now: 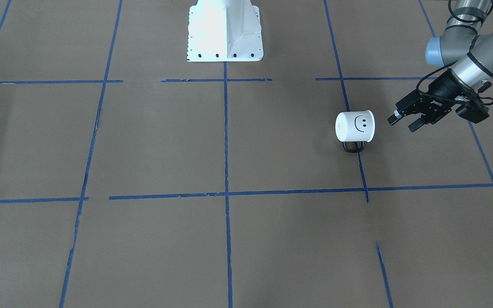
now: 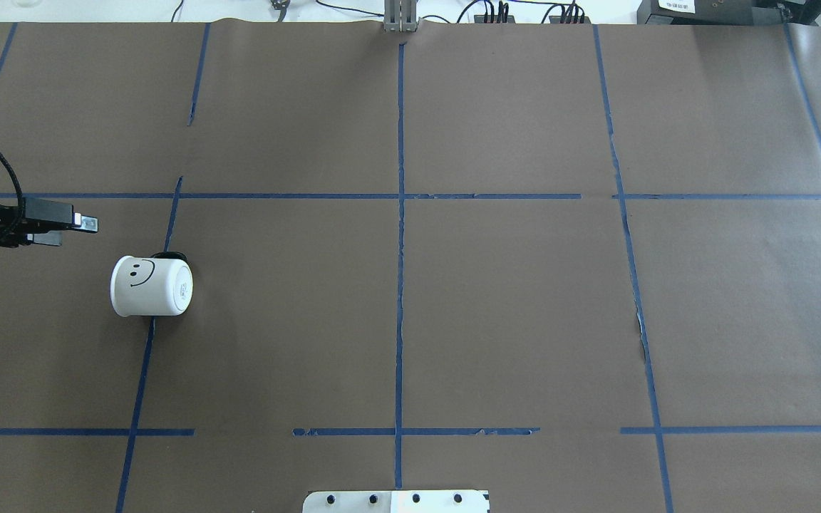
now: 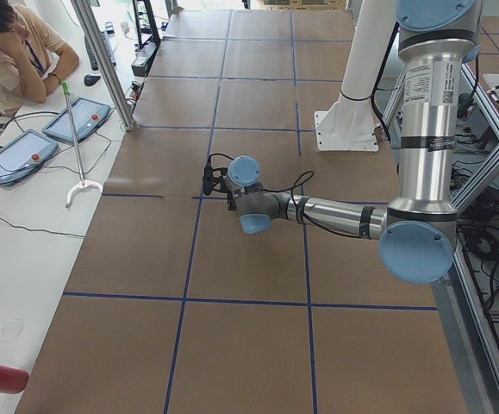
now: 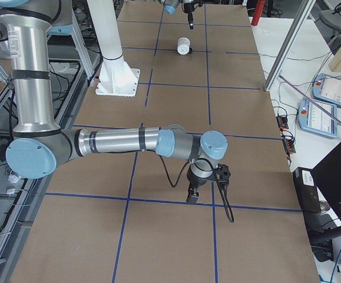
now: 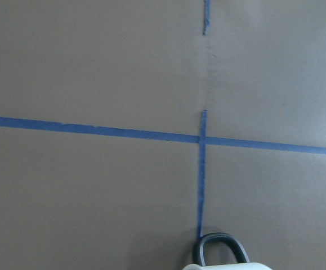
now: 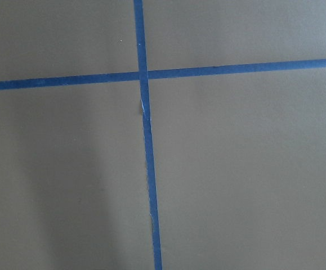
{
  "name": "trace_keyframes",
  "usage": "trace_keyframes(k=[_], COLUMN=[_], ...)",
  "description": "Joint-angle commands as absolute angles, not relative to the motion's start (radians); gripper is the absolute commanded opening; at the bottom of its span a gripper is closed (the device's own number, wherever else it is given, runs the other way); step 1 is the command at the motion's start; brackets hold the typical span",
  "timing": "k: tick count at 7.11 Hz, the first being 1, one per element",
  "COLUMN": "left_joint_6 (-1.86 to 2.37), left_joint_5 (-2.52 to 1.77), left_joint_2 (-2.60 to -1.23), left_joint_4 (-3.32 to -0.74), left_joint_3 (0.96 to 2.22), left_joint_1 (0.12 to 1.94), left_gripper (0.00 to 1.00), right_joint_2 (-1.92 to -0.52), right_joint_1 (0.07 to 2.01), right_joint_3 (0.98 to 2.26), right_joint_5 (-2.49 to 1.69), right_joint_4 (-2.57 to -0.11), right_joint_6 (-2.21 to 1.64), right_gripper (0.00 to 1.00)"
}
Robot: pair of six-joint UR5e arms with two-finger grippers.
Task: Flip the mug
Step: 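Reach the left gripper toward the open end of the sideways white mug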
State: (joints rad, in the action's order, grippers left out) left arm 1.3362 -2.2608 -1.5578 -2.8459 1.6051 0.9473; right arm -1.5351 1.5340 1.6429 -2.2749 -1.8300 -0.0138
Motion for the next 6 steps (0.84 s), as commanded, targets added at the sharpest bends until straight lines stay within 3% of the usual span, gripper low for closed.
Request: trace_keyframes(k=[1, 4, 5, 6], left_joint_6=[1.477, 1.514, 1.523, 1.552], left_joint_5=[-2.083, -2.049, -2.046, -2.057], left_joint_2=[-1.571, -1.597, -1.598, -1.604], left_joint_4=[-3.073, -3.239, -3.272, -3.290], left_joint_3=[1.531, 1.413, 1.405, 1.405], left_joint_1=[0.803, 0.738, 0.732, 0.729], left_gripper=[1.00, 1.00, 0.81, 0.53], right_joint_2=[-1.536, -1.534, -1.534, -1.535], right_joint_1=[1.534, 1.534, 1.534, 1.534], right_joint_3=[1.643, 1.643, 1.643, 1.643], right_joint_5=[-2.275, -2.275, -2.275, -2.275], right_joint_4=[-1.830, -1.830, -1.830, -1.830], right_joint_6=[-0.014, -0.014, -0.014, -0.014], right_gripper=[1.00, 1.00, 1.00, 1.00])
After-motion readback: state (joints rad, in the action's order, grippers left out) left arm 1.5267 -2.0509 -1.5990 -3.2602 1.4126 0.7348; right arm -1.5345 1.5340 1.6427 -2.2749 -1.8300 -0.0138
